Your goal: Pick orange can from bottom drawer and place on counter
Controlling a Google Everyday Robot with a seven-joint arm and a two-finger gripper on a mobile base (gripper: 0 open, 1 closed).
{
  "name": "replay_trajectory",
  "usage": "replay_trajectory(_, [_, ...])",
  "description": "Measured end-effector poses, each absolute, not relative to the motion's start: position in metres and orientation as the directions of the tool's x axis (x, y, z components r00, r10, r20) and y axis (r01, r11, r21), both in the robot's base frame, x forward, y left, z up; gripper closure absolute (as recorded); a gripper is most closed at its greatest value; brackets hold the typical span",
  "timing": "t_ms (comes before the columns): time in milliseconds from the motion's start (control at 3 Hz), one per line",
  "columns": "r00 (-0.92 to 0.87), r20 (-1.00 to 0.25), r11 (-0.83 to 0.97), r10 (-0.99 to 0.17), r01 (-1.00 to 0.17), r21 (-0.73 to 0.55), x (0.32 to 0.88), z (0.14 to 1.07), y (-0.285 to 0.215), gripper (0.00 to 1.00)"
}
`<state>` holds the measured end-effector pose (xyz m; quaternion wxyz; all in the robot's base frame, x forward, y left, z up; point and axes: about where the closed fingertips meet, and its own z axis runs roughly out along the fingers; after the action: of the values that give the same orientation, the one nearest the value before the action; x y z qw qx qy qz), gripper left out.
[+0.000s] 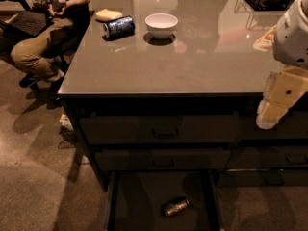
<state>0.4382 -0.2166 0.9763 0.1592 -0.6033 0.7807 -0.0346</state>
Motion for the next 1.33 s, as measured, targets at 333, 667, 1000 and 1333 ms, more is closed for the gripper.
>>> replay_trajectory(333, [-0.221, -0.207, 0.270, -0.953, -0.931, -0.246, 0.438, 0.976, -0.217, 0.00])
replay_trajectory(667, [-0.216, -0.239, 0.268, -0.947, -0.939, -0.214, 0.434, 0.959, -0.223, 0.00])
replay_trajectory(1000, [-0.217, -0.348, 0.273, -0.912, -0.954, -0.121, 0.417, 0.898, -0.242, 0.00])
replay_trajectory(1333, [-0.248, -0.460, 0.289, -0.852, -0.957, -0.018, 0.393, 0.831, -0.256, 0.00])
